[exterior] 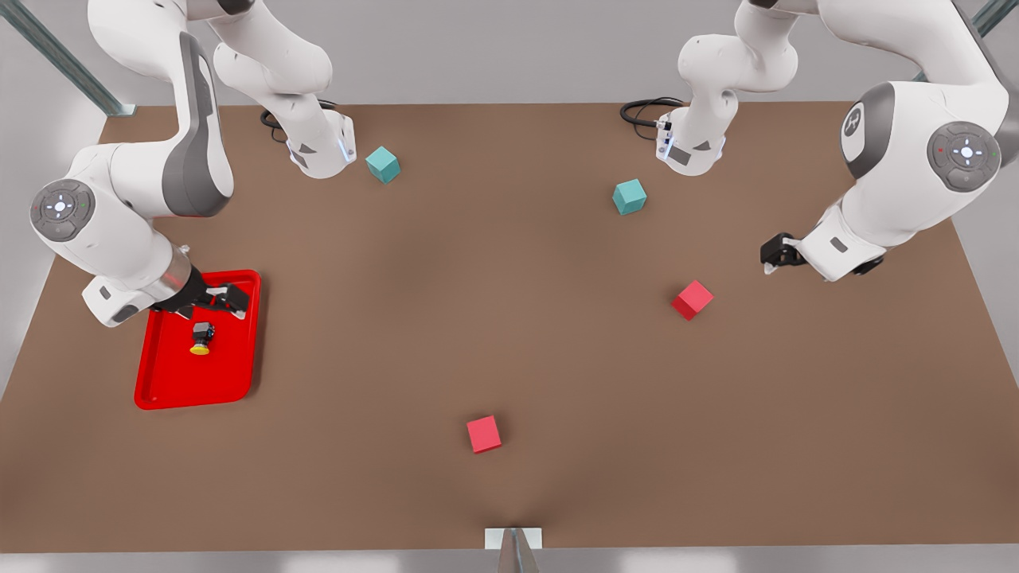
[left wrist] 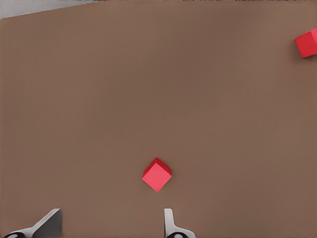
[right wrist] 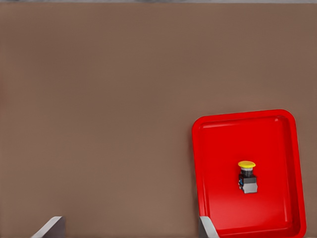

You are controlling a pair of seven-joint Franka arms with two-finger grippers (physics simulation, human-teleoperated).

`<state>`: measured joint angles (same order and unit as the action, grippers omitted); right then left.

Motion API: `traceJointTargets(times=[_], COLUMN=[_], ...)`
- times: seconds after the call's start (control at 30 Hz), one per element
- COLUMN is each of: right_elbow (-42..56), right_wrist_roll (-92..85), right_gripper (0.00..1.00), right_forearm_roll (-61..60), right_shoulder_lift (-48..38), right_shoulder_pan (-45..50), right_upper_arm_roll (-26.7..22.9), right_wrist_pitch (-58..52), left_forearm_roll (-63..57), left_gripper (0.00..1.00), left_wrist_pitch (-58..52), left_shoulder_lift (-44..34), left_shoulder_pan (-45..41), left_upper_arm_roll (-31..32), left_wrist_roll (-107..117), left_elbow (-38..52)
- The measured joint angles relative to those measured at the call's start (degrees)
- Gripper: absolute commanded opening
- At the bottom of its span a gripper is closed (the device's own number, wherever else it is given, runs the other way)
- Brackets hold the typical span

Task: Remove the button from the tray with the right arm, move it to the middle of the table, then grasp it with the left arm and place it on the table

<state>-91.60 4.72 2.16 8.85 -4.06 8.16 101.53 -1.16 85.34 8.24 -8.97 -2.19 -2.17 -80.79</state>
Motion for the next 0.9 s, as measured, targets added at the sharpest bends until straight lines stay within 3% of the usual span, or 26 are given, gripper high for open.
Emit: traceJointTargets(times=[0.17, 0.3, 0.4, 0.5, 0.73, 0.9], right_elbow=[1.1, -3.39, -10.81, -11.51, -13.02, -18.03], right_wrist_roll=[0.15, 0.17, -1.01, -3.25, -10.74, -17.93], right_gripper=[1.0, 1.0, 1.0, 1.0, 1.0, 1.0], right_forearm_roll=[0.93, 3.67, 5.74, 6.91, 8.79, 8.97], right_shoulder_lift=[1.91, 9.21, 9.8, 12.13, 18.77, 18.29], right_shoulder_pan=[0.63, -3.64, -11.48, -18.69, -23.13, -29.69], right_upper_arm_roll=[0.26, 0.25, 0.23, 0.17, 0.35, 6.58], right_wrist_pitch=[-2.22, -1.97, 3.09, 8.85, 22.82, 27.01], left_forearm_roll=[-0.03, 0.0, 0.08, 0.11, 0.13, 0.08], left_gripper=[1.0, 1.0, 1.0, 1.0, 1.0, 1.0], left_wrist_pitch=[0.51, 0.93, 1.31, 1.54, 1.81, 1.82], left_shoulder_lift=[1.24, 2.51, 3.16, 3.24, 3.54, 3.95], left_shoulder_pan=[-0.02, -0.16, -0.18, -0.09, 0.0, -0.09], left_upper_arm_roll=[-0.08, -0.04, -0.08, -0.12, -0.18, -0.18], left_wrist_roll=[-0.19, -0.29, -0.34, -0.41, -0.57, -0.65], left_elbow=[0.14, 0.28, 0.26, 0.26, 0.26, 0.26])
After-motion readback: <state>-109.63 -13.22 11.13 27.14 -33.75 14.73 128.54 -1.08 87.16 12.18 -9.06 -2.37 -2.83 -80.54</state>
